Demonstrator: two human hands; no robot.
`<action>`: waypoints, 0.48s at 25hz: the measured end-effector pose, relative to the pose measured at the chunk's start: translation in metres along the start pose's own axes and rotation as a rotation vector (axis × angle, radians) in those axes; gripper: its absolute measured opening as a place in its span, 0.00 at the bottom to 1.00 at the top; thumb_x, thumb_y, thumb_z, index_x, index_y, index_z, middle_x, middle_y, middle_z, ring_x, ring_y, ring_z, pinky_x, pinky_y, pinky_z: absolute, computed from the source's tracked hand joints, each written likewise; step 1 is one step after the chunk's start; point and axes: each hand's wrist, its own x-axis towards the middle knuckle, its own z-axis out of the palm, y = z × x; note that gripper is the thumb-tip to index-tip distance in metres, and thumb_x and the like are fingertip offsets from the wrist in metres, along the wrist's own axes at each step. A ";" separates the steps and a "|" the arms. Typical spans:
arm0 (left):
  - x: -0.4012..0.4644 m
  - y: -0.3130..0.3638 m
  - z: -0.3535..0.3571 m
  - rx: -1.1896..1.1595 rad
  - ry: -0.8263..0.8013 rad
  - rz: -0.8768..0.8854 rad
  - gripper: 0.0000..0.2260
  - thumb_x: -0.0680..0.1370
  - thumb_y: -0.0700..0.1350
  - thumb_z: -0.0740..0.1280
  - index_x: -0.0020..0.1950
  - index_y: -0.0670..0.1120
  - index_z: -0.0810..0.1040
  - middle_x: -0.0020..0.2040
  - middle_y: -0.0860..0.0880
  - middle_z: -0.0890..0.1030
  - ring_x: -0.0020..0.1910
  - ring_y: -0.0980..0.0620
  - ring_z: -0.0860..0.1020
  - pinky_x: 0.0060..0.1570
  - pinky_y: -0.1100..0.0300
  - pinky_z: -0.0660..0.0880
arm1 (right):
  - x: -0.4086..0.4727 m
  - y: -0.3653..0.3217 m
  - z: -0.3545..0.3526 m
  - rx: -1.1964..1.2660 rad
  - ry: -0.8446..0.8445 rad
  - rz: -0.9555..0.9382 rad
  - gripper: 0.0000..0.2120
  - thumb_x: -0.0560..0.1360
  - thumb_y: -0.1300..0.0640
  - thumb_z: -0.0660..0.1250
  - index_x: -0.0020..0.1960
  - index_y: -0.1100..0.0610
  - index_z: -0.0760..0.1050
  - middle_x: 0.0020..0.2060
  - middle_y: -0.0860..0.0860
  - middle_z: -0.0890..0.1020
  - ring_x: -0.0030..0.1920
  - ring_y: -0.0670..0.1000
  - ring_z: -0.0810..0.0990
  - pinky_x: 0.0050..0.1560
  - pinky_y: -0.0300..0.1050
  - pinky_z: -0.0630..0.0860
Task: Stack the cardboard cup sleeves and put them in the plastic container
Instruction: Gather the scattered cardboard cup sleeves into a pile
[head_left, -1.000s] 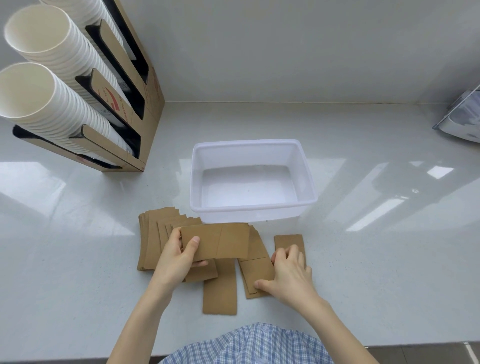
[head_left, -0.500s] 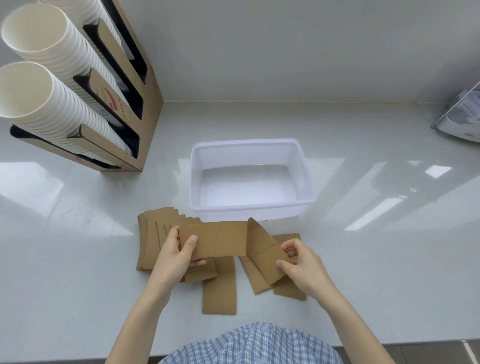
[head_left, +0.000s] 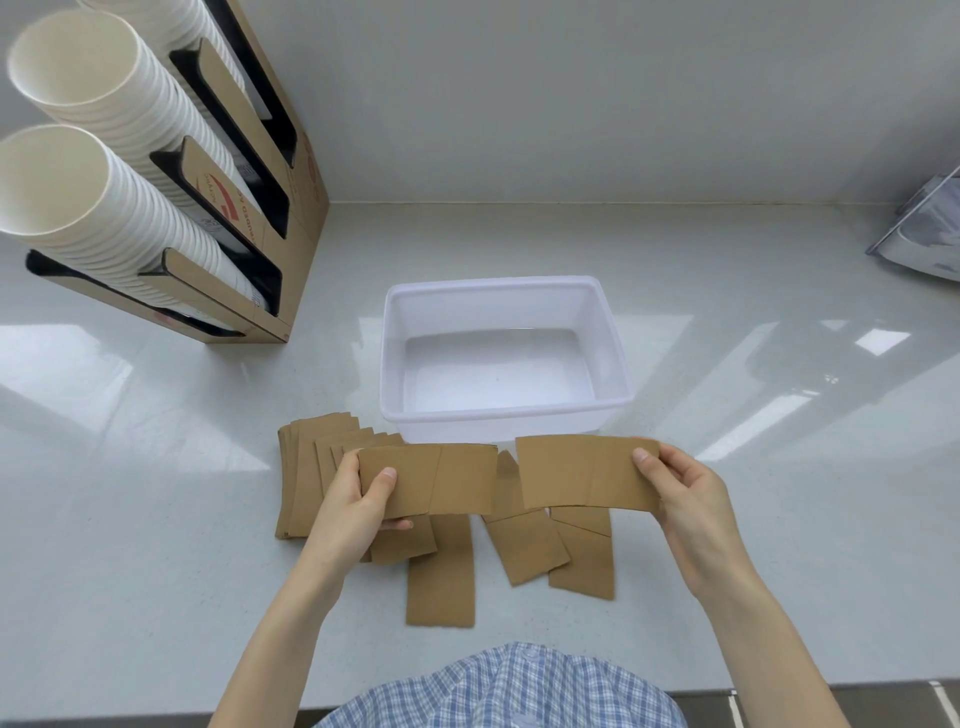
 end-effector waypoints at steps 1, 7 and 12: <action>-0.001 0.000 0.003 0.009 -0.013 -0.011 0.07 0.78 0.41 0.56 0.45 0.51 0.70 0.45 0.52 0.75 0.43 0.55 0.77 0.29 0.69 0.78 | -0.002 -0.001 0.005 0.004 -0.031 0.001 0.06 0.75 0.60 0.63 0.48 0.57 0.78 0.43 0.52 0.83 0.43 0.48 0.80 0.50 0.41 0.75; -0.004 -0.001 0.019 0.011 -0.058 -0.078 0.07 0.79 0.43 0.54 0.56 0.45 0.67 0.46 0.55 0.76 0.30 0.59 0.80 0.41 0.62 0.78 | -0.005 0.011 0.038 -0.225 -0.032 -0.083 0.04 0.74 0.57 0.65 0.48 0.55 0.78 0.44 0.52 0.82 0.48 0.51 0.80 0.52 0.46 0.77; -0.003 0.000 0.014 -0.083 -0.053 -0.114 0.07 0.79 0.42 0.54 0.54 0.46 0.68 0.48 0.54 0.76 0.28 0.64 0.80 0.53 0.50 0.76 | -0.005 0.009 0.042 -0.120 -0.101 -0.019 0.06 0.74 0.57 0.65 0.48 0.56 0.78 0.44 0.53 0.83 0.46 0.52 0.81 0.53 0.49 0.77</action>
